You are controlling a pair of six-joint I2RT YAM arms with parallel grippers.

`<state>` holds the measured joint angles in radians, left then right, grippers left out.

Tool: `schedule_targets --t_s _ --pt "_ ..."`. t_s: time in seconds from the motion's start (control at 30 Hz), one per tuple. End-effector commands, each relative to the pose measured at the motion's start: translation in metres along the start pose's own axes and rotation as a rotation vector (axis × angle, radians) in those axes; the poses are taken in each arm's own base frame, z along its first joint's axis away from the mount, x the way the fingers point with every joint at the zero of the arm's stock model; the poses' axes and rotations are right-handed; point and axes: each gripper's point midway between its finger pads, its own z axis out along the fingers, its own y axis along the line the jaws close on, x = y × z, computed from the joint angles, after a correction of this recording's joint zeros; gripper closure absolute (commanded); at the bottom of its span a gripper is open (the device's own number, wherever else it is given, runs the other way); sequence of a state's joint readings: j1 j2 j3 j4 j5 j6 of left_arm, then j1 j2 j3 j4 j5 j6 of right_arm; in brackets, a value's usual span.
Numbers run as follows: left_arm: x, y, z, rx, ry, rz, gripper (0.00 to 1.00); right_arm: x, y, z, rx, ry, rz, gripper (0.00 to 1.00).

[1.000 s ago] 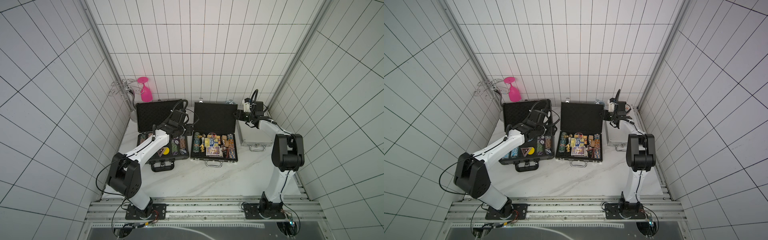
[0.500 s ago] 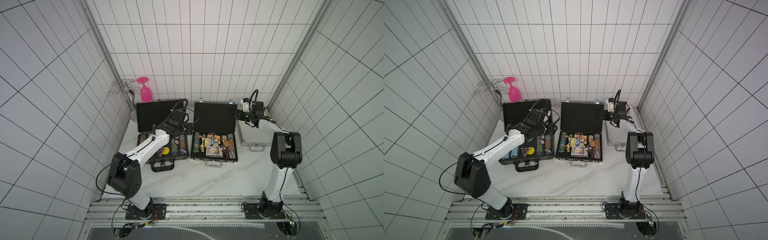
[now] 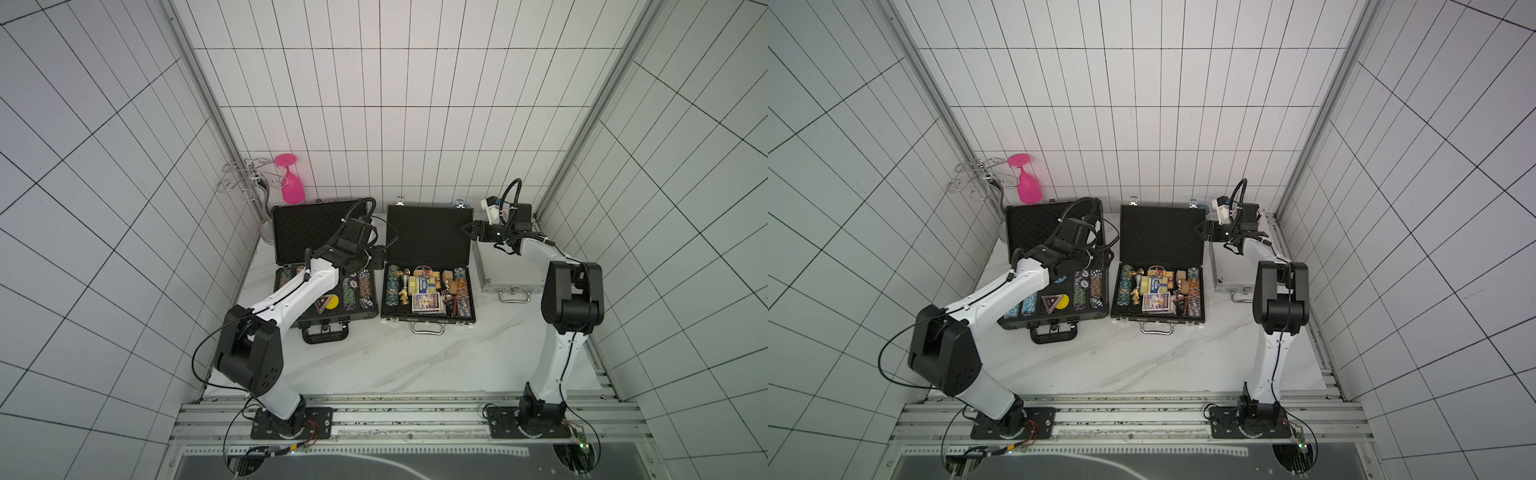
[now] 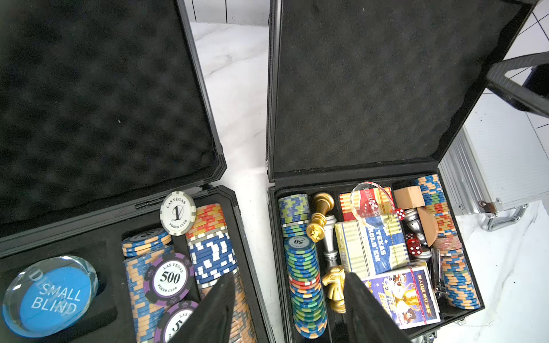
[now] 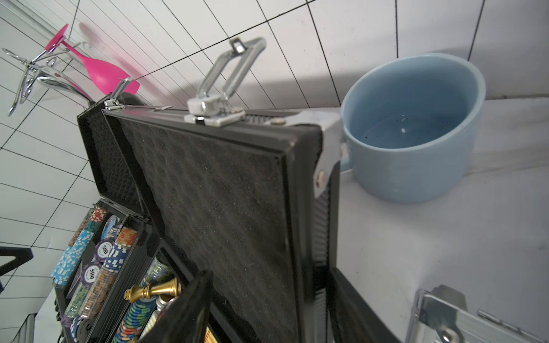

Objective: Close the poker set cases
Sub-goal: Close the lid of the poker set case.

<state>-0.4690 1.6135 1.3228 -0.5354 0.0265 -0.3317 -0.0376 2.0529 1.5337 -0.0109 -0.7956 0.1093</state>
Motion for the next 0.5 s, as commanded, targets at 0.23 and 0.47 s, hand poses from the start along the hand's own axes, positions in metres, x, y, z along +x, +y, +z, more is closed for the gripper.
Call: schedule_targets --t_s 0.23,0.47 --pt "-0.013 -0.002 0.007 -0.008 -0.021 0.006 0.4 -0.018 0.033 -0.005 -0.13 -0.016 -0.104 0.48" --pt "-0.027 0.004 0.019 -0.027 -0.044 -0.009 0.36 -0.015 0.038 -0.012 -0.128 -0.017 -0.118 0.49"
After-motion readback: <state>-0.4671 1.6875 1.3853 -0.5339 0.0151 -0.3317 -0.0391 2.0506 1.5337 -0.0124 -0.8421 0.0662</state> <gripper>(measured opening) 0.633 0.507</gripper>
